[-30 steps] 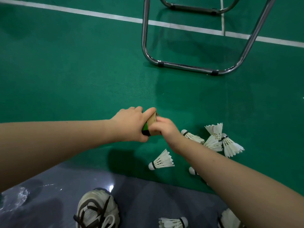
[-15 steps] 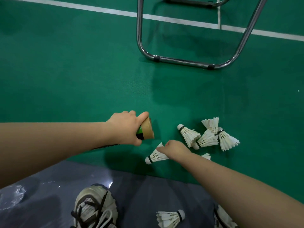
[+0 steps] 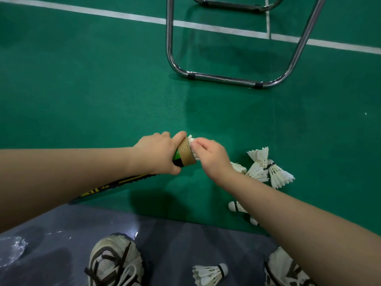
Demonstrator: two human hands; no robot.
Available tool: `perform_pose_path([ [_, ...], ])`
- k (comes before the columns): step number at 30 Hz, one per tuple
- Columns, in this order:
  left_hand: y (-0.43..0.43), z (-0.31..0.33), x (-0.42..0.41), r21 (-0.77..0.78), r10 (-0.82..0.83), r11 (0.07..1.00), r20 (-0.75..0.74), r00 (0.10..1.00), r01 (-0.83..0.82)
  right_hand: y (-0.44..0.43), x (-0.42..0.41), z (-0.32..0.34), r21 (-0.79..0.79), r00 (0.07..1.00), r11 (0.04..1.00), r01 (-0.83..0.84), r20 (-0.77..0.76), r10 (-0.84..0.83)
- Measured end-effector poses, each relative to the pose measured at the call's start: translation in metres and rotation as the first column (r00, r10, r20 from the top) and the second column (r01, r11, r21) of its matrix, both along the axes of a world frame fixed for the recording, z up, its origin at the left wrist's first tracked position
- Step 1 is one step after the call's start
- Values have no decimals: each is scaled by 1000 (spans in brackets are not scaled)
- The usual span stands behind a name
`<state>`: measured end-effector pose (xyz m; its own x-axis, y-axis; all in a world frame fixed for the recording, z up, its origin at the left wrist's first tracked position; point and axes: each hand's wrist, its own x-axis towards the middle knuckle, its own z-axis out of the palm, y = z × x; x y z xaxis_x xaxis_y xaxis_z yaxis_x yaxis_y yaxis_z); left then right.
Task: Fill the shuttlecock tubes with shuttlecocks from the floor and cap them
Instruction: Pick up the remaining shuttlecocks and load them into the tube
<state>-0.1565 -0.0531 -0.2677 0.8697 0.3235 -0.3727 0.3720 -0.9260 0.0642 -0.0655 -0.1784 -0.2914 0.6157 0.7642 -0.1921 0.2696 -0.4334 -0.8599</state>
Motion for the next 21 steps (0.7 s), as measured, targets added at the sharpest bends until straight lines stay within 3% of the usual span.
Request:
perform_pose_path([
  [2, 0, 3, 3, -8, 9, 1000, 12, 1000, -9, 2, -4, 1, 56, 953, 998, 4, -303, 13],
  [4, -1, 5, 4, -1, 6, 1000, 7, 1000, -6, 1, -1, 3, 23, 831, 1000, 0, -556, 12],
  [6, -4, 5, 4, 11, -24, 1000, 1, 1000, 24, -3, 5, 3, -23, 733, 991, -135, -675, 84],
  [9, -15, 9, 10, 25, -103, 994, 22, 994, 103, -9, 12, 8, 47, 623, 962, -268, -754, 210],
  [13, -33, 9, 17, 60, -226, 973, 18, 974, 224, -16, 15, 17, 109, 539, 930, -350, -789, 296],
  [15, -35, 7, 24, 28, -182, 983, 14, 983, 182, -18, 21, 13, 91, 598, 965, -244, -770, 224],
  [17, -32, 4, 34, 3, -104, 995, 2, 995, 104, -20, 34, 6, 10, 717, 998, 54, -696, -31],
  [19, -29, 1, 41, 20, -60, 998, -28, 998, 60, -28, 50, -5, -131, 768, 933, 336, -536, -352],
  [21, -29, -3, 43, 44, -63, 997, -55, 997, 65, -42, 61, -18, -367, 866, 871, 327, -253, -432],
])
